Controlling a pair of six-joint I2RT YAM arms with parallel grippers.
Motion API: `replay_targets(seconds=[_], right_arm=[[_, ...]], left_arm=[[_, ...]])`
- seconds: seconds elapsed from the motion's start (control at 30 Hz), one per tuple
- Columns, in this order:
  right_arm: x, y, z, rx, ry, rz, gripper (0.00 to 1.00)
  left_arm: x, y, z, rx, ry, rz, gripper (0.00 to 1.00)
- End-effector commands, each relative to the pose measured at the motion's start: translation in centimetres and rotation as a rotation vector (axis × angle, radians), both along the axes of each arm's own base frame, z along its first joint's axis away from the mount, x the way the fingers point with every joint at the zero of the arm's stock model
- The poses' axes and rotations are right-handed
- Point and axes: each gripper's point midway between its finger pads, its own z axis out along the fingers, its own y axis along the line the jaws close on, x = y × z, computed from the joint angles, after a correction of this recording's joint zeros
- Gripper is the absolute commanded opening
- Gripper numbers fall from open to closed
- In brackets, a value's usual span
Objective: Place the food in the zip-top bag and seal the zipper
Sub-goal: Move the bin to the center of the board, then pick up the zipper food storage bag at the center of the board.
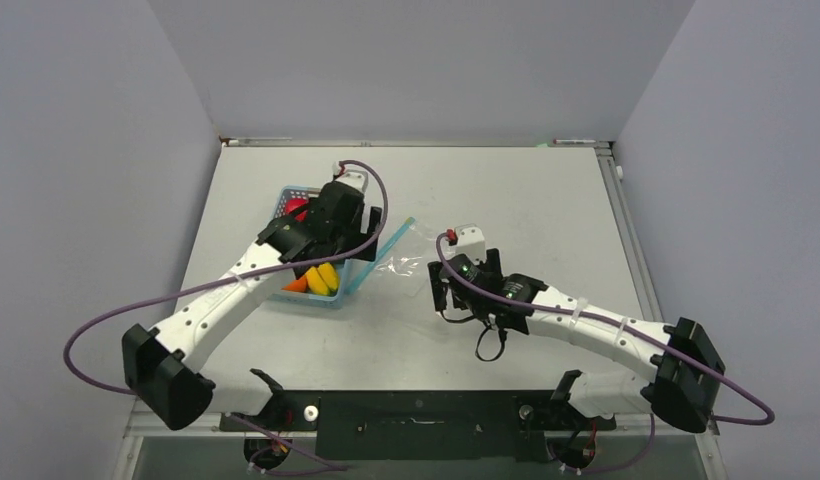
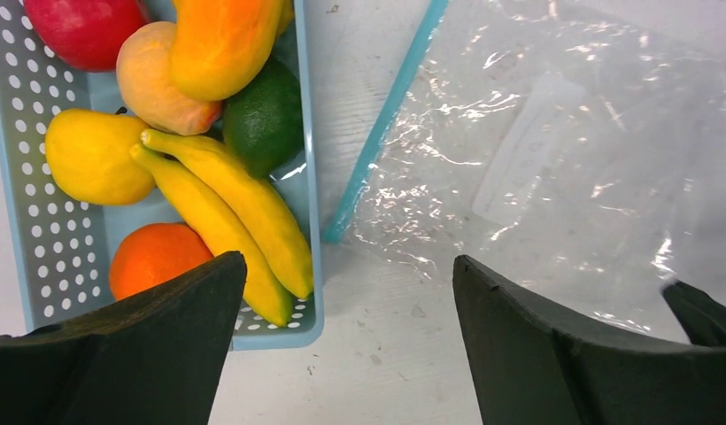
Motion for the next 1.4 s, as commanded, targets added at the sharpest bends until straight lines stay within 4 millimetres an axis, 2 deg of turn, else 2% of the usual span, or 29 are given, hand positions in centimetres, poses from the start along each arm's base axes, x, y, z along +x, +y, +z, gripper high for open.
replay_targets(seconds=[0.0, 0.27, 0.5, 0.73, 0.97, 1.07, 1.37], right_arm=[[1.6, -0.5, 0.9, 0.008, -0.032, -0.150, 0.90], [2.3, -0.5, -0.8, 0.050, 0.000, -0.294, 0.90], [3.2, -0.9, -2.1, 0.077, 0.018, -0.402, 0.90], [4.3, -1.1, -3.2, 0.114, 0.046, -0.477, 0.90], [5.4, -0.2, -4.4, 0.172, 0.075, -0.511, 0.94], [5.7, 0.0, -4.7, 0.173, 0.074, -0.517, 1.00], [6.1, 0.1, -5.4, 0.174, 0.072, -0.524, 0.77]], left_arm=[[-1.4, -1.1, 3.4, -0.145, -0.087, -0.087, 0.87], [-4.5, -0.8, 5.8, -0.210, -0.199, -0.272, 0.97], [-5.6, -0.9, 5.8, -0.268, -0.277, -0.324, 0.97], [-6.4, -0.9, 4.5, -0.294, -0.262, -0.328, 0.96], [-6.8, -0.5, 4.8, -0.311, -0.277, -0.322, 0.96], [-6.9, -0.4, 4.8, -0.312, -0.279, -0.319, 0.96], [-6.9, -0.1, 4.8, -0.304, -0.283, -0.305, 0.96]])
